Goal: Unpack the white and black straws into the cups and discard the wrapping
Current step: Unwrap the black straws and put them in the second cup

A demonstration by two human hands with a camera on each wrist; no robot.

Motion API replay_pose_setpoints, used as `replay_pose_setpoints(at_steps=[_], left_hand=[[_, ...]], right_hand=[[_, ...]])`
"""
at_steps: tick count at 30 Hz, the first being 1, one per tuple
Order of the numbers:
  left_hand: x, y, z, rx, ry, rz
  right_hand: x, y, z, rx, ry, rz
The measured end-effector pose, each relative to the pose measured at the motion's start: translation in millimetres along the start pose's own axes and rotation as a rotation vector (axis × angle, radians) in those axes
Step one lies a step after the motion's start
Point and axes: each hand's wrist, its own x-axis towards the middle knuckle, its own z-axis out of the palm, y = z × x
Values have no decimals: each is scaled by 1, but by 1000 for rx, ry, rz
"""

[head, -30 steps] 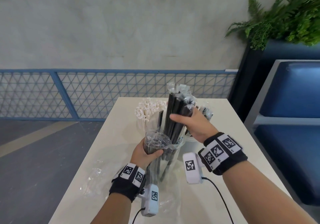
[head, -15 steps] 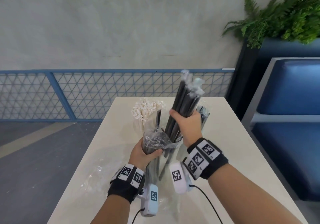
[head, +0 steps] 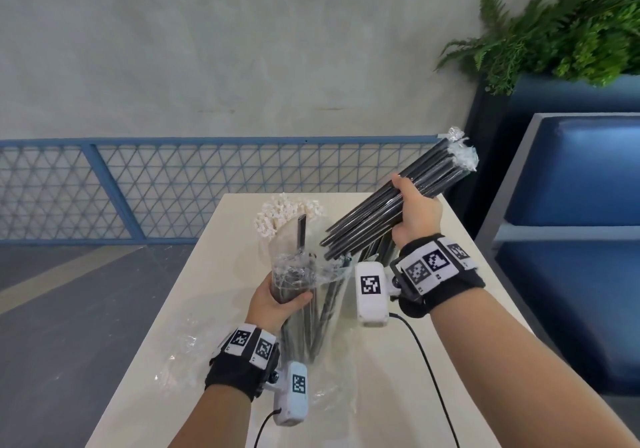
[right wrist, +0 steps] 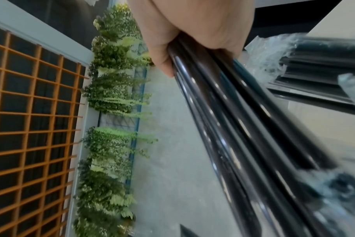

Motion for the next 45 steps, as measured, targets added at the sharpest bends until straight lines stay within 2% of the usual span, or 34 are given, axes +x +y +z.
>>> replay_pose_setpoints(at_steps=[3,7,10,15,18,20,22,26,28,31,35,36,37,39,40,42,45], left_hand=[[3,-4,0,-17,18,-17],[4,-8,-4,-26,52,-27],[5,-8,-4,-36,48,-17],[4,-6,-2,-37,31,-1],[5,-7,-3,-37,35,6],[5,-7,-4,-44,37,10],[5,-8,-4,-37,34,18],[5,-9,-2,-41,27,20],[4,-9,-1,-48,20,20],[3,-9,0,-65,14,18],[5,-14,-1,-76,18,16],[4,-14,-1,-78,13,14],[3,-14,-1,-79,10,16],[2,-13,-1,-88,3,22],[2,-13,-1,-91,3,20],[2,-15,-3,-91,9,17],[2,-16,-4,-104,11,16]], right_hand=[[2,-15,0,32,-1,-70],[11,-31,4,5,32,-298],[16,-19,5,-198,12,-406],[17,36,-16,-517,-92,-388],[23,59,-28,-597,-95,-300],[23,62,-29,-652,-112,-294],[22,58,-26,-690,-115,-364],[17,47,-18,-625,-189,-615],[20,52,-17,-729,-232,-714],[30,61,-21,-932,-250,-682],[36,76,-38,-1160,-360,-510],[33,81,-43,-1197,-380,-538],[30,84,-47,-1210,-377,-640],[22,89,-53,-1271,-265,-885],[18,88,-55,-1299,-173,-941],[18,85,-58,-1301,-78,-855],[25,86,-64,-1367,-122,-683]])
